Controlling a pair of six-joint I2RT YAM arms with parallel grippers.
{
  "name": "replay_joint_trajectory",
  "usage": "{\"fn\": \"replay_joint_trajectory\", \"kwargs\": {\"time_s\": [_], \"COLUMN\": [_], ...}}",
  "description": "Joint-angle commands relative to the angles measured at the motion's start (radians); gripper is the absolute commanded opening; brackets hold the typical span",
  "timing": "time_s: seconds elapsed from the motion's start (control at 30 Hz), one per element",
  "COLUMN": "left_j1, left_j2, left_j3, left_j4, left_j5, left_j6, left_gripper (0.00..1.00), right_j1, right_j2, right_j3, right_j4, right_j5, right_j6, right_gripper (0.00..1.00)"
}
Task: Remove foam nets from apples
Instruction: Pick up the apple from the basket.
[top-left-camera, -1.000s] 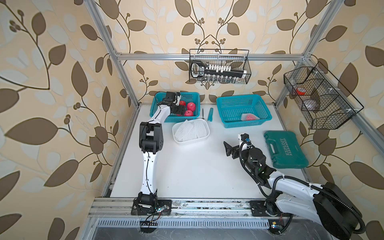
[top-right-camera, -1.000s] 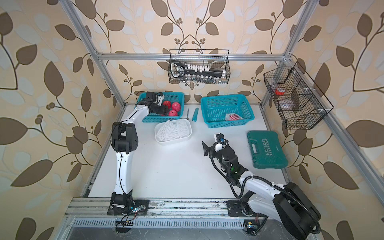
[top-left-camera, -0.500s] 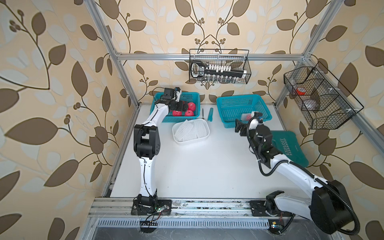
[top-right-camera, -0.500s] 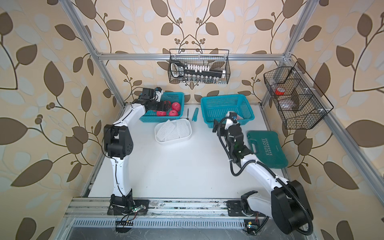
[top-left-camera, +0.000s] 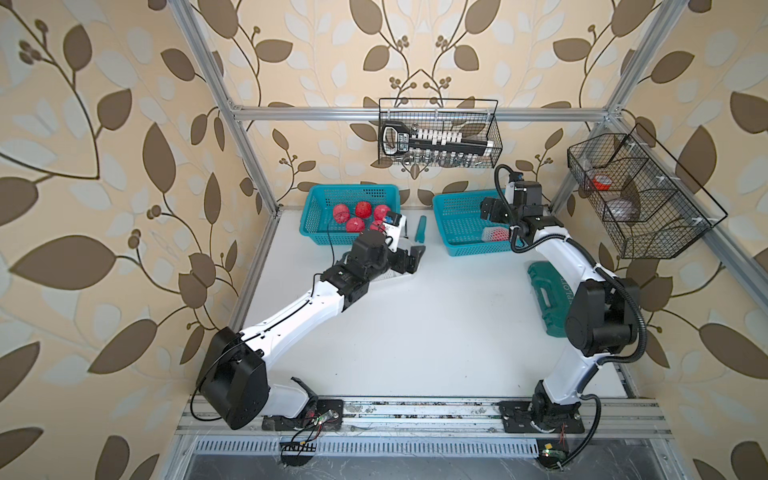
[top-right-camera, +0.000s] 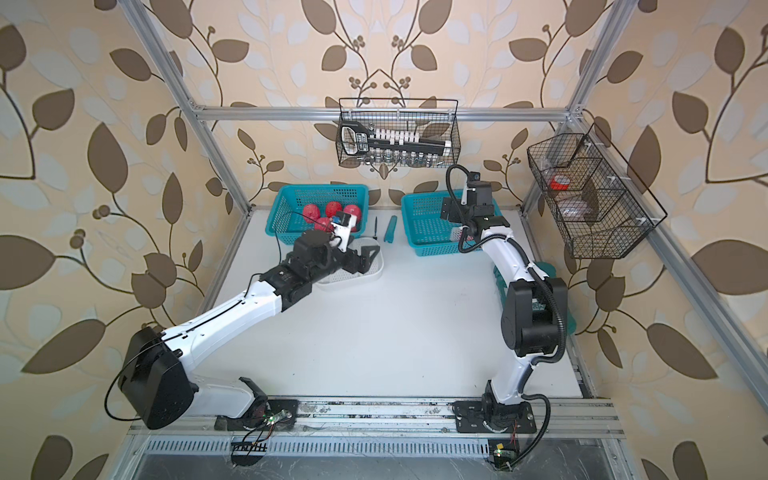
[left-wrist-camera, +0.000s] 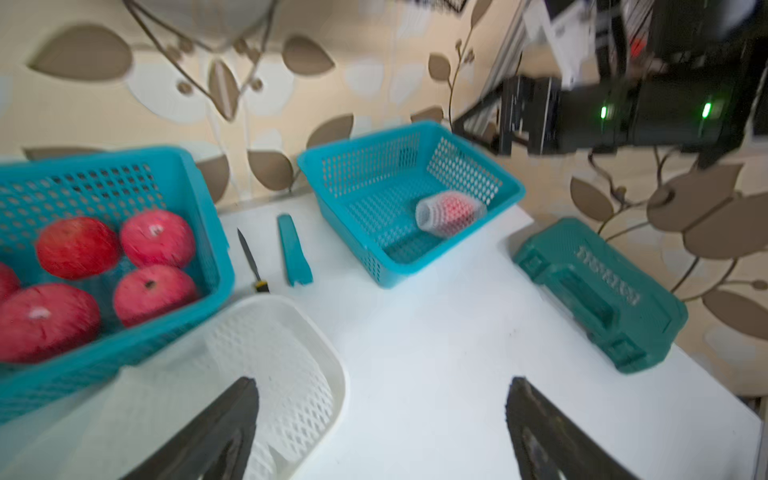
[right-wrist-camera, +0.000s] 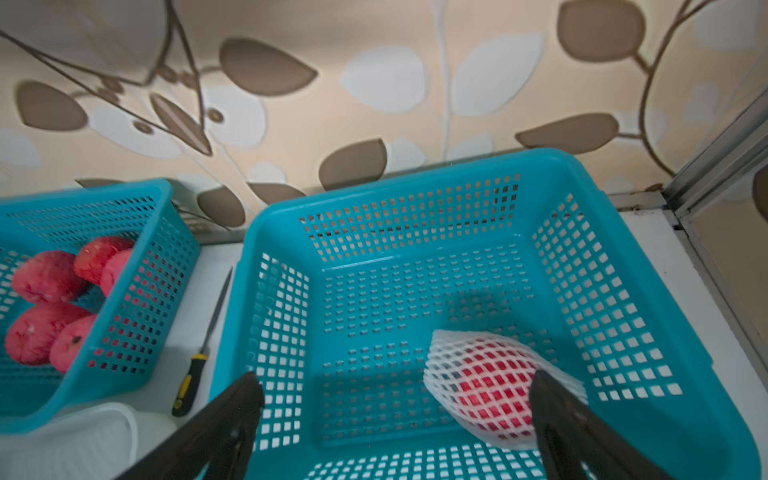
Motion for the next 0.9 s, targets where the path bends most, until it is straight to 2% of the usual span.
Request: {"fn": "replay_joint_trajectory", "kwargs": {"time_s": [0.0, 0.17, 0.37, 0.87], "left_j1": [-0.043, -0.049, -0.05, -0.049], "left_j2": [0.016, 0.015, 0.03, 0.149], "left_j3": [-0.043, -0.083, -0.104, -0.076], "left_j4": [-0.004, -0.048, -0.061, -0.068], "left_j5": [-0.025, -0.009, 0.0, 0.055], "left_j6": [-0.034, -0.019, -0.005, 0.017], "left_gripper": [0.94, 0.94, 0.93, 0.93], "right_j1": [-0.046, -0.079, -0.1, -0.099], "right_j2": [0.105, 0.253, 0.469, 0.595], "right_j3": [0.147, 0.316, 0.588, 0.705], "right_j4": [-0.28, -0.424, -0.606, -0.689], "right_j5": [-0.009, 0.017, -0.032, -0.034], "right_j6": [-0.067, -0.126, -0.161, -0.17], "right_gripper": [0.99, 1.0, 1.0, 0.99]}}
